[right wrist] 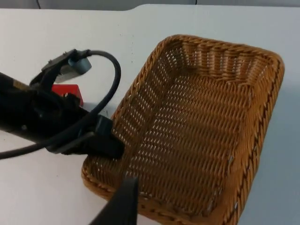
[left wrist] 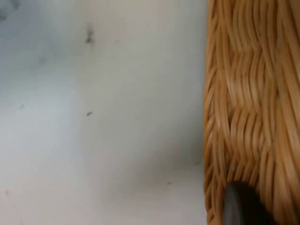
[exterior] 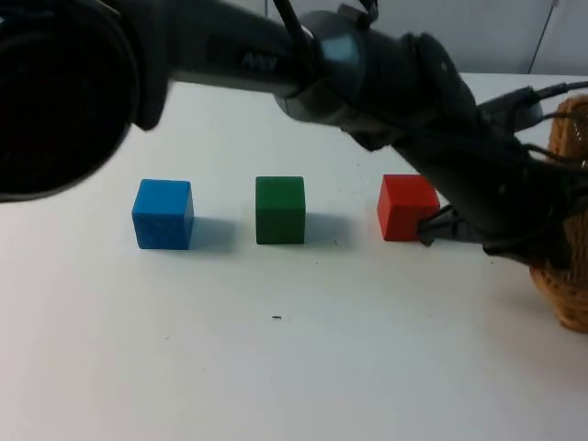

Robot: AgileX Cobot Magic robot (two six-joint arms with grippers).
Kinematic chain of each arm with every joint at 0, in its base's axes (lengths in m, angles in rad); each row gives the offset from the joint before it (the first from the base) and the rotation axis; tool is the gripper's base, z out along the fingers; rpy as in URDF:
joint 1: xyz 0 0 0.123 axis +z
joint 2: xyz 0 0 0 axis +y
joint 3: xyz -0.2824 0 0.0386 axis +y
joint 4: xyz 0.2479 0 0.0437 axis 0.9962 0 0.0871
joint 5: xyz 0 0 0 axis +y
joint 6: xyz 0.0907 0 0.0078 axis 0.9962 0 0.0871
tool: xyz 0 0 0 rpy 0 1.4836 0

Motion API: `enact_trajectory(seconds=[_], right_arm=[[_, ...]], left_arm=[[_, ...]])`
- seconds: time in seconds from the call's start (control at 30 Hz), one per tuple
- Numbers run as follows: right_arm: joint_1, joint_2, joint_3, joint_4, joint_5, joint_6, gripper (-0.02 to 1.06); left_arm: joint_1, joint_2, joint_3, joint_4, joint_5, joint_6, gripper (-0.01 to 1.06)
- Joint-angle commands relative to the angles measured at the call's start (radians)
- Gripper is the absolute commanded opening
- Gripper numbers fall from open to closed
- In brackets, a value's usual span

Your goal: Pick up the basket with the left hand and place the blue cube into the basket with the right hand.

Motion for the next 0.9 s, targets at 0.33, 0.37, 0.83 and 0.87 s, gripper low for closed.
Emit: enact_trajectory(seconds=[0.33, 0.37, 0.83, 0.87], right_arm=[[-0.008, 0.005, -0.007, 0.000, -0.015, 0.001, 1.01], [-0.008, 0.005, -0.007, 0.006, -0.014, 0.004, 1.01], [-0.008, 0.005, -0.007, 0.006, -0.033, 0.028, 1.01], [-0.008, 0.005, -0.007, 0.006, -0.039, 0.028, 1.01]], left_arm=[[0.110, -0.269, 0.144, 0.055, 0.008, -0.032, 0.00], [0.125, -0.296, 0.173, 0.057, 0.008, -0.013, 0.00], [0.380, -0.766, 0.796, -0.109, -0.021, 0.272, 0.00], [0.403, -0.804, 0.841, -0.123, -0.012, 0.292, 0.00]])
